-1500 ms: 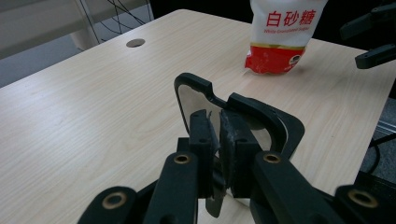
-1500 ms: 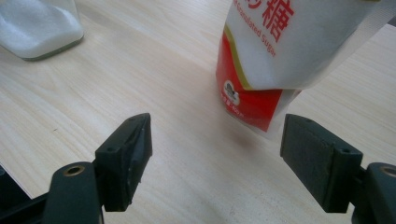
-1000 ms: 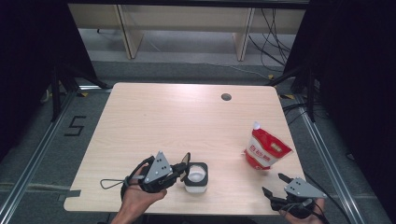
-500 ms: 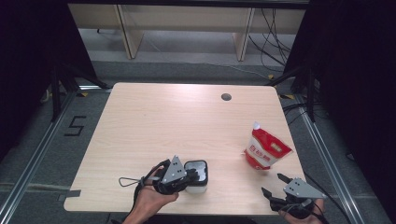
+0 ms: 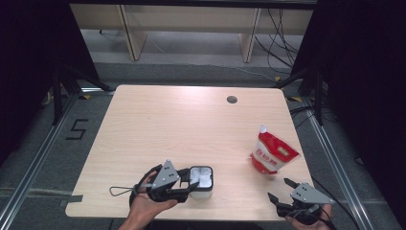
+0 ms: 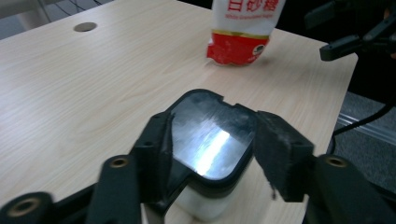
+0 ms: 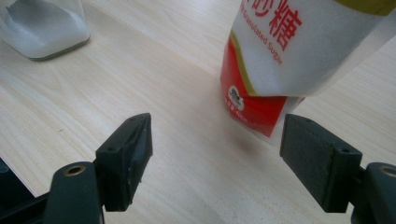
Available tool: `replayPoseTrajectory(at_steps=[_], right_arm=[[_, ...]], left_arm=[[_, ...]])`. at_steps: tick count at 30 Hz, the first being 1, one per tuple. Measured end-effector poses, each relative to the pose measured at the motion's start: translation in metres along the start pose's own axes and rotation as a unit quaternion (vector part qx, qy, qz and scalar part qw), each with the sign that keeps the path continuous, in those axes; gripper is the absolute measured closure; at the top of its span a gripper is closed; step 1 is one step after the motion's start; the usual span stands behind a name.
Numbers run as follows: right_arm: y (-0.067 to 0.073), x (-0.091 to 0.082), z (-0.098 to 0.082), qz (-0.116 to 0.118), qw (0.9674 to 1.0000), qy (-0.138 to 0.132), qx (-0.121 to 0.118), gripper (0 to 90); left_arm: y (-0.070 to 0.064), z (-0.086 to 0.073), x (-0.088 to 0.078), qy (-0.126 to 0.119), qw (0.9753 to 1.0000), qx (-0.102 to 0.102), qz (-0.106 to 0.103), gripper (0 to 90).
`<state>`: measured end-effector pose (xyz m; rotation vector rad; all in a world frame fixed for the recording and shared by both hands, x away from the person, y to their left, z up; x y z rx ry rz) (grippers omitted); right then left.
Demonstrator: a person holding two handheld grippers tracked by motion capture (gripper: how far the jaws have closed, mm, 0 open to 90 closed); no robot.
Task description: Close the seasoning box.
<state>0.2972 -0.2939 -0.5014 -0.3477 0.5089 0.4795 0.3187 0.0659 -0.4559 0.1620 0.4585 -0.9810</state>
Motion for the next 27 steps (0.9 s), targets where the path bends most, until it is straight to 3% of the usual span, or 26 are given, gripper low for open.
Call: replayPoseTrajectory(at_steps=[2,7,8,12,16,18,19,21,22,24,27], right_arm=[[-0.001,0.001,0.001,0.001,0.9999,-0.003,-0.01,26.2],[0.0,0.0,0.001,0.001,1.0,-0.001,-0.006,26.2],[0.002,0.0,0.0,0.008,0.9999,0.007,0.004,26.2],[0.0,0.001,0.001,0.002,0.9999,-0.002,-0.013,26.2],[0.002,0.001,0.001,0.004,0.9999,0.003,-0.009,26.2],[0.004,0.001,0.001,0.016,0.9998,0.007,-0.005,26.2],[0.002,0.001,0.001,0.007,0.9999,0.004,-0.01,26.2],[0.002,0.002,0.0,0.008,0.9999,0.004,-0.011,26.2],[0.002,0.002,0.0,0.009,0.9999,0.003,-0.013,26.2],[0.003,0.002,0.0,0.008,0.9999,0.002,-0.012,26.2],[0.003,0.002,0.0,0.008,0.9999,0.005,-0.01,26.2]], left_arm=[[0.004,-0.006,-0.011,-0.002,0.9999,-0.007,0.01,38.0],[0.013,-0.029,-0.032,0.014,0.999,-0.028,0.031,32.1],[0.016,-0.035,-0.036,0.015,0.9989,-0.03,0.033,31.2],[0.019,-0.052,-0.042,0.013,0.9973,-0.056,0.045,28.7],[0.024,-0.068,-0.046,0.031,0.9967,-0.057,0.05,27.4],[0.026,-0.075,-0.047,0.04,0.9961,-0.06,0.051,25.8],[0.025,-0.077,-0.047,0.038,0.995,-0.075,0.055,25.6],[0.025,-0.079,-0.048,0.034,0.9955,-0.072,0.052,25.5],[0.026,-0.08,-0.05,0.04,0.996,-0.06,0.052,25.3],[0.023,-0.082,-0.049,0.035,0.9962,-0.063,0.05,24.2],[0.02,-0.087,-0.048,0.048,0.9955,-0.064,0.051,22.0]])
Point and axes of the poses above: each handheld gripper's, and its own axes: x roughly forward along the jaws, z roughly out of its top, y roughly to its left, the point moved 5 cm from there along x, roughly forward along the jaws, and after that the axes turned 4 degrees about -z, right-handed, at the moved point
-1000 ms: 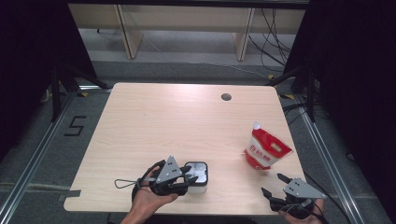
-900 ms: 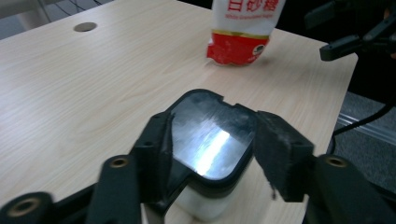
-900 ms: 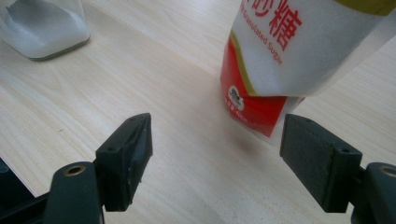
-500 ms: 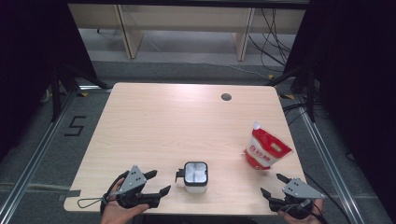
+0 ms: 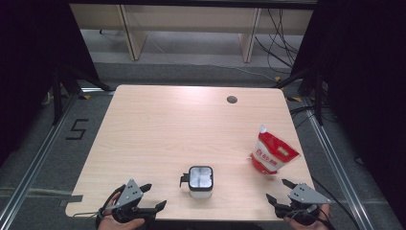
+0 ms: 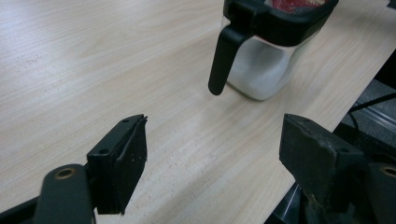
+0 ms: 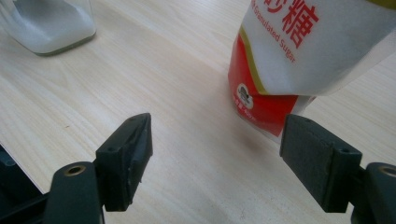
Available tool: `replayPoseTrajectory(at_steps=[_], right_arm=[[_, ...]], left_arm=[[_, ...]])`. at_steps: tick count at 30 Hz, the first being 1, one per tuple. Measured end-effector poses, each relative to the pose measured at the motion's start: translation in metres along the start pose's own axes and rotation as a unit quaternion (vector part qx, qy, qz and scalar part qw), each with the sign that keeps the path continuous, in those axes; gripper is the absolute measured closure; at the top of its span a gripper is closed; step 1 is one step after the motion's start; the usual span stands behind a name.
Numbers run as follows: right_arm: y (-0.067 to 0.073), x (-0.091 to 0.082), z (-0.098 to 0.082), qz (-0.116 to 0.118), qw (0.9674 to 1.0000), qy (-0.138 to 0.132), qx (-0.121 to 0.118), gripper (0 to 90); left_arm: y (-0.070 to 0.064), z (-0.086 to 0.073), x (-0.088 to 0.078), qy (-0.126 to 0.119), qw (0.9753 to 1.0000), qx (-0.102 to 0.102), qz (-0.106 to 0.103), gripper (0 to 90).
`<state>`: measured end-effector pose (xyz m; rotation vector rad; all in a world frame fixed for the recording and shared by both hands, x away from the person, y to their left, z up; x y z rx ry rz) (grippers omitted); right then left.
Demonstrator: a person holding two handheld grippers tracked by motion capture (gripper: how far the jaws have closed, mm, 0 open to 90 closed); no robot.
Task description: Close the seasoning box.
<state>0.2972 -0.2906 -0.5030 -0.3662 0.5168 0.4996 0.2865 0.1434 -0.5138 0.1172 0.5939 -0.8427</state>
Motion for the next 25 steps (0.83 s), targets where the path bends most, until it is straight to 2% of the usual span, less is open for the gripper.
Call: replayPoseTrajectory(at_steps=[3,4,5,6,7,10,11,12,13,14,15,16,17,18,20,21,22,23,24,25], right_arm=[[0.0,0.0,0.0,0.0,1.0,0.002,-0.002,26.2],[0.0,0.0,0.0,0.001,1.0,0.002,-0.004,26.2],[0.001,0.001,0.0,0.006,1.0,0.0,-0.003,26.2],[0.001,0.001,-0.001,0.004,1.0,0.004,-0.002,26.1],[0.001,0.001,-0.001,0.003,1.0,0.004,-0.006,26.0],[0.001,0.001,-0.001,0.005,1.0,0.004,-0.007,25.2],[0.001,0.001,-0.001,0.005,1.0,0.004,-0.007,25.1],[0.001,0.001,-0.001,0.006,1.0,0.003,-0.006,24.7],[0.001,0.001,-0.001,0.006,1.0,0.004,-0.005,24.2],[0.001,0.001,-0.001,0.006,1.0,0.005,-0.004,24.0],[0.003,0.001,-0.002,0.007,0.9999,0.011,0.009,23.7],[0.001,0.002,-0.002,0.007,0.9999,0.007,-0.003,23.4],[0.001,0.002,-0.002,0.007,0.9999,0.007,-0.003,23.4],[0.001,0.002,-0.002,0.007,0.9999,0.008,-0.003,22.9],[0.001,0.002,-0.002,0.008,0.9999,0.008,-0.003,22.9],[0.001,0.003,-0.003,0.011,0.9999,0.013,0.0,22.8],[0.001,0.003,-0.003,0.008,0.9999,0.012,-0.003,22.7],[0.001,0.004,-0.003,0.012,0.9999,0.011,0.003,22.6],[0.001,0.004,-0.004,0.014,0.9998,0.014,0.003,22.4],[-0.001,0.005,-0.004,0.011,0.9999,0.012,-0.002,22.4]], left_arm=[[-0.001,-0.004,0.0,0.002,1.0,0.007,0.003,20.2],[-0.002,-0.01,0.0,0.014,0.9999,0.006,0.004,19.9],[-0.004,-0.012,0.001,0.008,1.0,0.0,0.002,19.9],[-0.003,-0.013,-0.001,0.013,0.9999,0.009,0.004,19.5],[-0.004,-0.014,-0.001,0.007,1.0,0.002,0.003,18.9],[-0.005,-0.018,-0.002,0.017,0.9998,0.011,0.005,16.9],[-0.008,-0.018,0.001,0.007,1.0,0.004,0.003,16.9],[-0.008,-0.018,0.001,0.007,1.0,0.004,0.003,16.8],[-0.009,-0.018,0.001,0.015,0.9998,0.013,0.001,16.7],[-0.01,-0.018,0.001,0.012,0.9998,0.016,-0.001,16.7],[-0.007,-0.017,0.0,0.019,0.9993,0.032,0.0,16.6],[-0.007,-0.017,0.001,0.016,0.9995,0.029,-0.002,16.6],[-0.007,-0.017,0.001,0.016,0.9995,0.029,-0.002,16.5],[-0.007,-0.018,0.0,0.017,0.9997,0.02,0.001,16.5],[-0.006,-0.017,0.001,0.009,0.9997,0.021,0.003,16.5],[-0.005,-0.019,0.001,0.018,0.9997,0.016,0.004,16.3],[-0.004,-0.019,0.001,0.02,0.9994,0.028,0.004,16.2],[-0.002,-0.018,0.001,0.019,0.9994,0.027,0.011,16.1],[-0.004,-0.019,0.002,0.014,0.9998,0.008,0.009,16.0],[-0.004,-0.019,0.002,0.014,0.9998,0.008,0.009,16.0]])
Point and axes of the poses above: each handheld gripper's, and its own axes: x roughly forward along the jaws, z roughly out of its top, y roughly to its left, the point moved 5 cm from there along x, roughly forward along the jaws, and after that the axes turned 4 degrees about -z, right-handed, at the moved point
